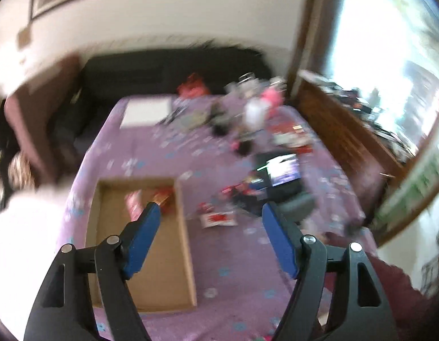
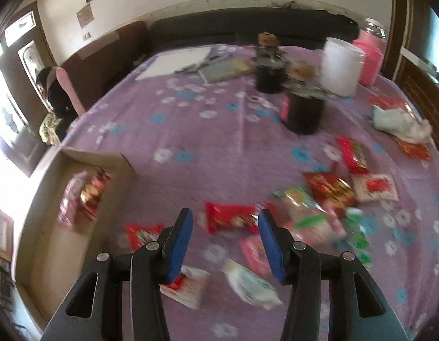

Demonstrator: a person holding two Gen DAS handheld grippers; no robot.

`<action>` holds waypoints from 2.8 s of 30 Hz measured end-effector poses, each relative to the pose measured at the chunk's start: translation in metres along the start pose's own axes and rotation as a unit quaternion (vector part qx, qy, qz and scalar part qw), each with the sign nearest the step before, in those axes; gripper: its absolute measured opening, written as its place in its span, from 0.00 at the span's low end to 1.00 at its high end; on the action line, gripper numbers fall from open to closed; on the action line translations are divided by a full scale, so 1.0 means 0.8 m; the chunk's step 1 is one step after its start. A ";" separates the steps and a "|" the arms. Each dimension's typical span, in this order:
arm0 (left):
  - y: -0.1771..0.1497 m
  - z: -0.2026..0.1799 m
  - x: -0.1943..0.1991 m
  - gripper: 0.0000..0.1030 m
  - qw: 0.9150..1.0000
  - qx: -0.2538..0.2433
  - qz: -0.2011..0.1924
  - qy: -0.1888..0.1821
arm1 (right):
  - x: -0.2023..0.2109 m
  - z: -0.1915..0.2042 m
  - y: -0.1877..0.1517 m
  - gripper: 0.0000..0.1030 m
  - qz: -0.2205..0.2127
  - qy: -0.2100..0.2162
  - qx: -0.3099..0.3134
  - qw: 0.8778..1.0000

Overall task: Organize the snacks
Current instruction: 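Carry both packets over the cardboard tray and open both tools, then grasp the white-red packet with the right tool, then grasp the small red candy with the left tool while the right tool holds the white-red packet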

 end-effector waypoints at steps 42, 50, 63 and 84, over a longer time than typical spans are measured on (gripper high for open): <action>-0.202 0.152 -0.107 0.78 0.965 0.246 0.090 0.010 | -0.013 0.074 -0.113 0.20 0.121 0.022 0.073 0.990; -0.200 0.090 -0.108 0.78 0.976 0.197 0.089 -0.003 | 0.082 0.000 -0.098 0.46 0.010 0.034 -0.005 0.999; -0.194 -0.042 -0.112 0.78 0.996 0.040 0.084 -0.017 | 0.005 0.007 -0.100 0.23 0.045 0.047 0.023 0.998; -0.168 -0.138 -0.277 0.20 0.990 -0.076 0.118 -0.008 | 0.062 -0.086 -0.128 0.17 -0.040 0.089 -0.064 0.993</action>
Point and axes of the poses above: each gripper's, at about its wrist camera, not at the fingertips, and x roughly against the way its jaws point, z to its left, y to its top, the point moved 8 cm from there along -x, roughly the way its jaws point, and after that the axes turned 13 degrees about y, right-handed, at the moved point
